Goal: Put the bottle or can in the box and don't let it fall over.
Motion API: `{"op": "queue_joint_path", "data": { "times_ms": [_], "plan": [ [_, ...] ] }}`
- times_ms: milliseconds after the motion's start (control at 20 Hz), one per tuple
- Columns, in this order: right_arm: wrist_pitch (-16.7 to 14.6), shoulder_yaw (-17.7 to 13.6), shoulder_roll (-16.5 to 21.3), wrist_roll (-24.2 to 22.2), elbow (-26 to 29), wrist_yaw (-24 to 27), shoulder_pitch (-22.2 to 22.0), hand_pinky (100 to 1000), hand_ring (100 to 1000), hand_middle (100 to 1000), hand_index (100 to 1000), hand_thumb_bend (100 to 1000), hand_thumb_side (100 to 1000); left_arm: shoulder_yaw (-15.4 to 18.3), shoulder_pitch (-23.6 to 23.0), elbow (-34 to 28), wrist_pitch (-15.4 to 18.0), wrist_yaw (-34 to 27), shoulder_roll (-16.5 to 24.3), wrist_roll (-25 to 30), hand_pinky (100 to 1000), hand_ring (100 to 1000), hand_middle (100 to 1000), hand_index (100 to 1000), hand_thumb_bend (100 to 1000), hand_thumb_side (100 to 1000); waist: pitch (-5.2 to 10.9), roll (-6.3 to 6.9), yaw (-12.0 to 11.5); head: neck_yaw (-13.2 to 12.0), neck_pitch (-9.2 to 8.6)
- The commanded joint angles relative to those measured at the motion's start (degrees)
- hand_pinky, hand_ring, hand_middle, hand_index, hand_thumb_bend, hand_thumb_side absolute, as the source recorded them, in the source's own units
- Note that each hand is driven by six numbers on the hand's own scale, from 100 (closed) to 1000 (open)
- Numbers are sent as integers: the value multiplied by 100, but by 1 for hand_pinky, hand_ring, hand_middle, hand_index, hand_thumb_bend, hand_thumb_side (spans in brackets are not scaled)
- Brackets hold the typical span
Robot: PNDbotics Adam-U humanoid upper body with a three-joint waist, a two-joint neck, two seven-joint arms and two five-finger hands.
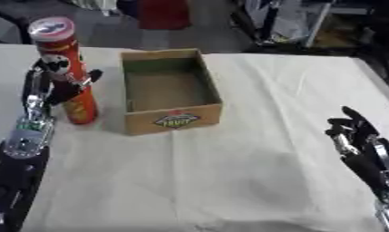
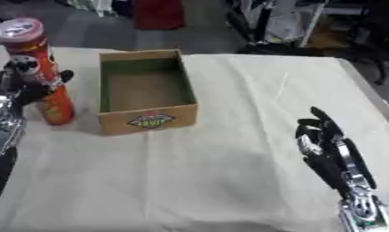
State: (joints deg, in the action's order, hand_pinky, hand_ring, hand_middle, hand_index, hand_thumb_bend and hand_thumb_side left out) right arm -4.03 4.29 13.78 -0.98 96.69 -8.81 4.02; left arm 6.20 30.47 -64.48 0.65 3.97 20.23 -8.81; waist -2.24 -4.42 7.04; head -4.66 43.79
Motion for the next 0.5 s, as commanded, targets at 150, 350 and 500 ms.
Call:
{"op": "queue_joint_path", "data": {
  "times_ms": [150, 350, 500],
  "plan": [
    [-9, -17, 47, -5, 49, 30, 56, 797, 746, 775, 1000, 100, 608, -26, 109, -18, 57, -128, 162, 202, 937, 856, 567, 744, 597, 100, 69, 4, -5, 4, 32],
    [-6, -15, 46, -5, 50, 30, 57, 797, 746, 775, 1000, 100, 608, -26, 108, 4, 9, -198, 160, 211, 928, 786, 370, 545, 365, 100, 72, 1, -11, 5, 32],
    [-5, -16, 47, -4, 48, 29, 51, 797, 746, 775, 1000, 100, 609, -22, 126, 0, -43, -195, 171, 76, 946, 806, 294, 464, 325, 100, 75, 0, -9, 7, 32]
  ]
}}
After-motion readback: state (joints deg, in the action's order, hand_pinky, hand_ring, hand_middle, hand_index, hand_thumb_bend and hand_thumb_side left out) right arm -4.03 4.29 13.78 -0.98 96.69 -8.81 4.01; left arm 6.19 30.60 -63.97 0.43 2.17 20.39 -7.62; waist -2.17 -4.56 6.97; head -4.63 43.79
